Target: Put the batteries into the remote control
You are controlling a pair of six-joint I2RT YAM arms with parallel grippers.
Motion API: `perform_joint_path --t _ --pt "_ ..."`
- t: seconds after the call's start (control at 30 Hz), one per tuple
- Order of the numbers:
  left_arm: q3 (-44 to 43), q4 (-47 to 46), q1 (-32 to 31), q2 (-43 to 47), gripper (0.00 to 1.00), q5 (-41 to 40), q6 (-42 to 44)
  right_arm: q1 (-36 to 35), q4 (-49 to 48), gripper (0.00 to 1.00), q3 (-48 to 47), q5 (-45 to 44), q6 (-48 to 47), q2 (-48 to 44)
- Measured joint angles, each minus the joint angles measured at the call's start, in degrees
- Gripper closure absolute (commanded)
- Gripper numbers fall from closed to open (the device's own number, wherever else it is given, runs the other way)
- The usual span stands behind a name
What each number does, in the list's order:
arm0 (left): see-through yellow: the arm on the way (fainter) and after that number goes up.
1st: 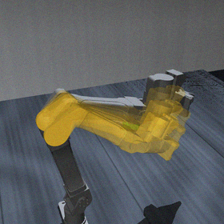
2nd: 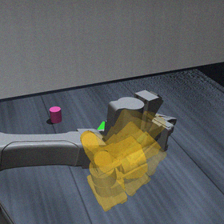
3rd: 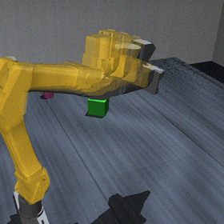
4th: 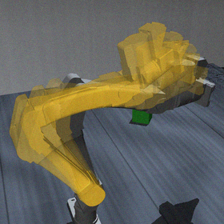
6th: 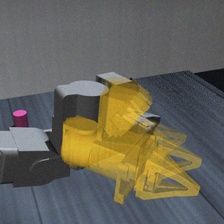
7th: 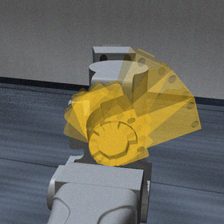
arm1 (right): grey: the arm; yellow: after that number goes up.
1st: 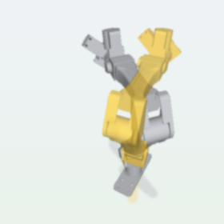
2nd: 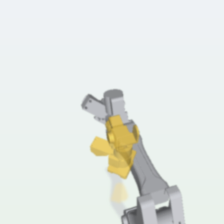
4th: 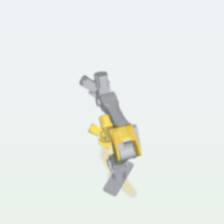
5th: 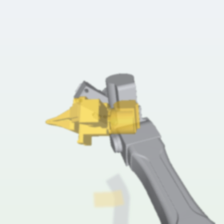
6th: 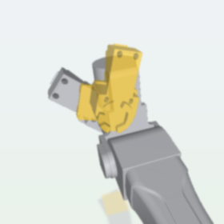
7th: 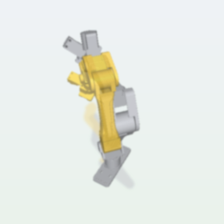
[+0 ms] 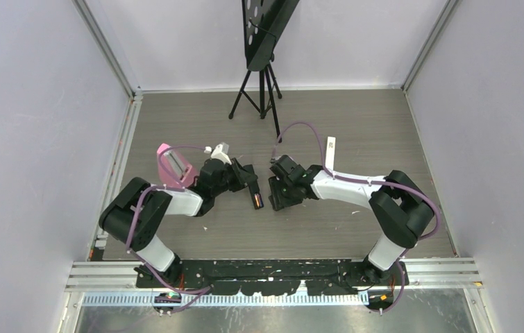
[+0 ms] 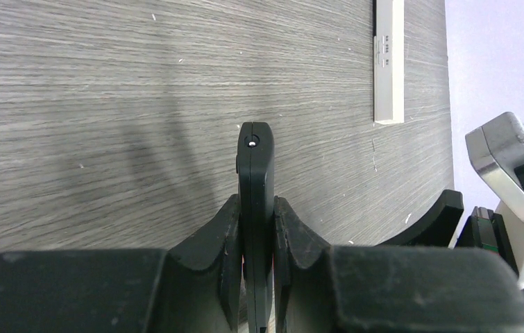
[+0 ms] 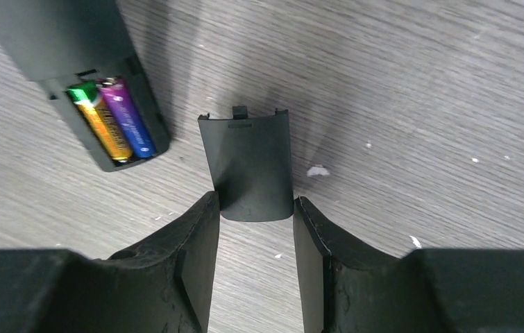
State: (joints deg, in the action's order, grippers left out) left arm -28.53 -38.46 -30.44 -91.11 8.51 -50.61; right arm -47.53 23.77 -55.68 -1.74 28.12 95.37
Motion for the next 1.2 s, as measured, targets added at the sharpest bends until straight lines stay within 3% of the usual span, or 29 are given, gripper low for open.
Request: perform_joint_path --t 0.53,1.2 --pt "-0.2 -5.55 -0.7 -2.95 1.0 0.09 -0.44 -0.04 -11.19 0.64 4.09 6.8 6.82 -1.27" --pt "0.17 -6.47 -0.66 -3.17 1.0 -0.48 -1.46 -0.04 -23.02 0.63 8.28 7.41 11.61 -1.27"
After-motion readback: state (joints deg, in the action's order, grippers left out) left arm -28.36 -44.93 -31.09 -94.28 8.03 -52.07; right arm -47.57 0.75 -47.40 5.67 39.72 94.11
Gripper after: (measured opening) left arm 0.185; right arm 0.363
